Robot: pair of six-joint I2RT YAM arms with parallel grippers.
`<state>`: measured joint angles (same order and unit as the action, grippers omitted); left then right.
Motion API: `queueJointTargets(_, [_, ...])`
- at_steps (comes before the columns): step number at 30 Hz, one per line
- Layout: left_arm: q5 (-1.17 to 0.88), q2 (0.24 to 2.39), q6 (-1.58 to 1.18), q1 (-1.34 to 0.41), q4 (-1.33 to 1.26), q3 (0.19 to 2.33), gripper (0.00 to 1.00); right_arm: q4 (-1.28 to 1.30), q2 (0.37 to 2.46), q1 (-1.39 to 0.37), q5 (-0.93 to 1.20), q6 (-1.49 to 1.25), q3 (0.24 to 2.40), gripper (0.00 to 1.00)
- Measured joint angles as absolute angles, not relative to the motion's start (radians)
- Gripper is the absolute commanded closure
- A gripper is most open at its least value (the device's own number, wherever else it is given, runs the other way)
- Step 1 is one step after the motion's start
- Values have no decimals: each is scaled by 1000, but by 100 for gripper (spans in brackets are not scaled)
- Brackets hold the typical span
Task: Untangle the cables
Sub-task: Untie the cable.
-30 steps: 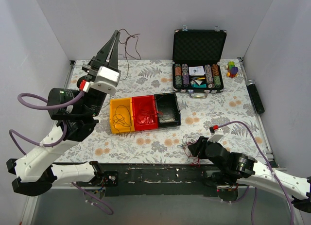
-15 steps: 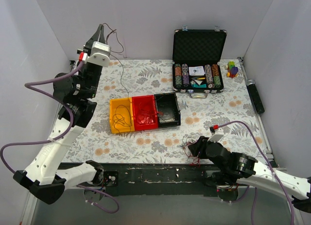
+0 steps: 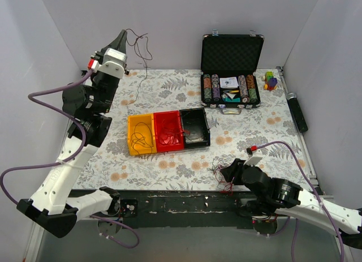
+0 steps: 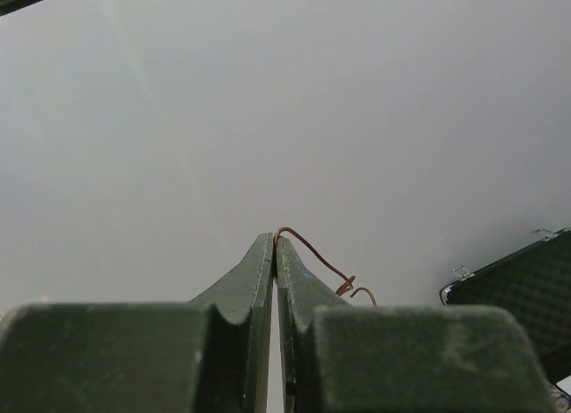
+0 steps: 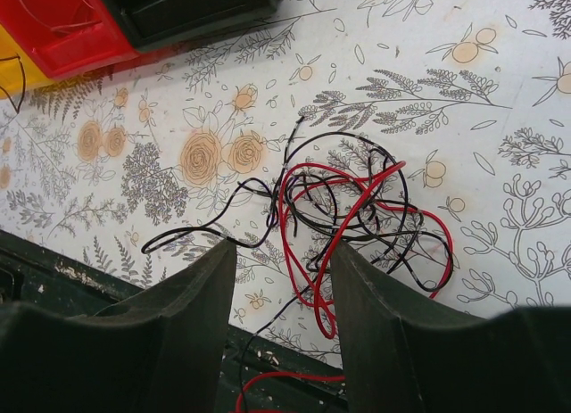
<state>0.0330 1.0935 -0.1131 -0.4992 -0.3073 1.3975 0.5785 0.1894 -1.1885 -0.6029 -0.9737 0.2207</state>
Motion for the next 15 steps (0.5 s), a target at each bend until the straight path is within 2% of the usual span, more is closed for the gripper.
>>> queueJointTargets(15, [17, 1053, -122, -499, -294, 1296, 100, 581, 205, -1188, -603, -973, 228, 46])
